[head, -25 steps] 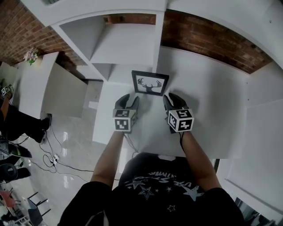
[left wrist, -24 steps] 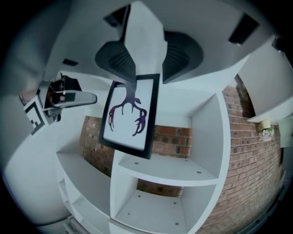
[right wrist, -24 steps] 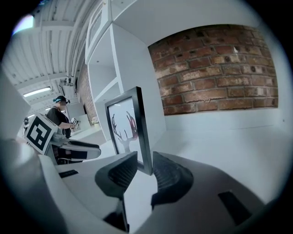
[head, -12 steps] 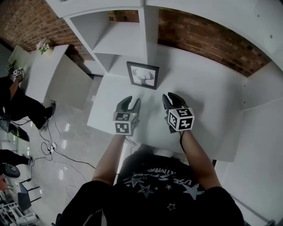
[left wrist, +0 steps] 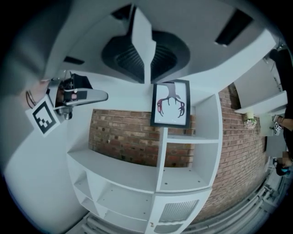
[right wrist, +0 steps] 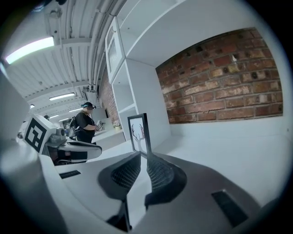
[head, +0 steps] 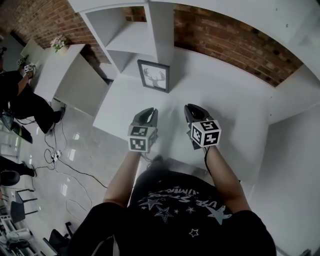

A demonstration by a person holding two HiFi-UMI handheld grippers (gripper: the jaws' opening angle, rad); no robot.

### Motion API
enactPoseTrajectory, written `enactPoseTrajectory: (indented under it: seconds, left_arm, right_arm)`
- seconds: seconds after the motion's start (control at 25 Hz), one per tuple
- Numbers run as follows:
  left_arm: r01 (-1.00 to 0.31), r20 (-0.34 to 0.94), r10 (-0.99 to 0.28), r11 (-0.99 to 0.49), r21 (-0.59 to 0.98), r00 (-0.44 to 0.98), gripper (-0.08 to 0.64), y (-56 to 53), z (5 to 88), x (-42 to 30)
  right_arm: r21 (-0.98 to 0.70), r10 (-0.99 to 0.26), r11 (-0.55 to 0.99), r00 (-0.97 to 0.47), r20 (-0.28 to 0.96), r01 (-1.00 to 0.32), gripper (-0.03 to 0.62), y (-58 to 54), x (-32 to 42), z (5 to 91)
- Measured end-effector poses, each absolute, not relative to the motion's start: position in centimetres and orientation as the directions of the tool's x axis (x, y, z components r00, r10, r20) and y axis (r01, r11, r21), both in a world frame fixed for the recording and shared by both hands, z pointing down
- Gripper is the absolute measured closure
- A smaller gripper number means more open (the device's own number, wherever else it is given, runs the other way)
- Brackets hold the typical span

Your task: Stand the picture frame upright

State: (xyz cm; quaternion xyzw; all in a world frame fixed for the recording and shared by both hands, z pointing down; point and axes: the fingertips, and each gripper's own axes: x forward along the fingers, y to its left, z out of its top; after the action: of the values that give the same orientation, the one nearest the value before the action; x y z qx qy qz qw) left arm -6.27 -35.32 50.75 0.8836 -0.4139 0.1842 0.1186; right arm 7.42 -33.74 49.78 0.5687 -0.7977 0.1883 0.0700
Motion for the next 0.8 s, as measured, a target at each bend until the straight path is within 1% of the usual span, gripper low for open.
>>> enactPoseTrajectory:
  seconds: [0.16, 0.36, 0.56, 0.8]
  left_arm:
    - [-0.778, 0.419, -0.700, -0.627, 0.028, 0.579, 0.518, -32.8, 49.8, -5.1]
    - [-0.787, 0.408, -0.712, -0.616, 0.027, 0.572, 0.532, -29.5, 49.1, -3.6]
    - [-0.804, 0.397, -0.735, -0.595, 0.012, 0.550, 0.541, -25.9, 48.9, -3.0]
    - [-0.848, 0.415, -0.770, -0.531, 0.006, 0.485, 0.541, -20.6, 49.2, -3.6]
  right_arm:
    - [-0.247, -0.872, 0.317, -0.384, 0.304, -0.916, 0.558, -31.5, 8.0, 49.0]
    - [-0.242, -0.859, 0.354, -0.416, 0.297, -0.903, 0.575, -28.7, 8.9, 48.5]
    - [-0.251, -0.833, 0.403, -0.467, 0.299, -0.880, 0.577, -25.2, 9.5, 48.7]
    - [-0.274, -0.788, 0.462, -0.532, 0.310, -0.844, 0.577, -20.7, 9.9, 49.9]
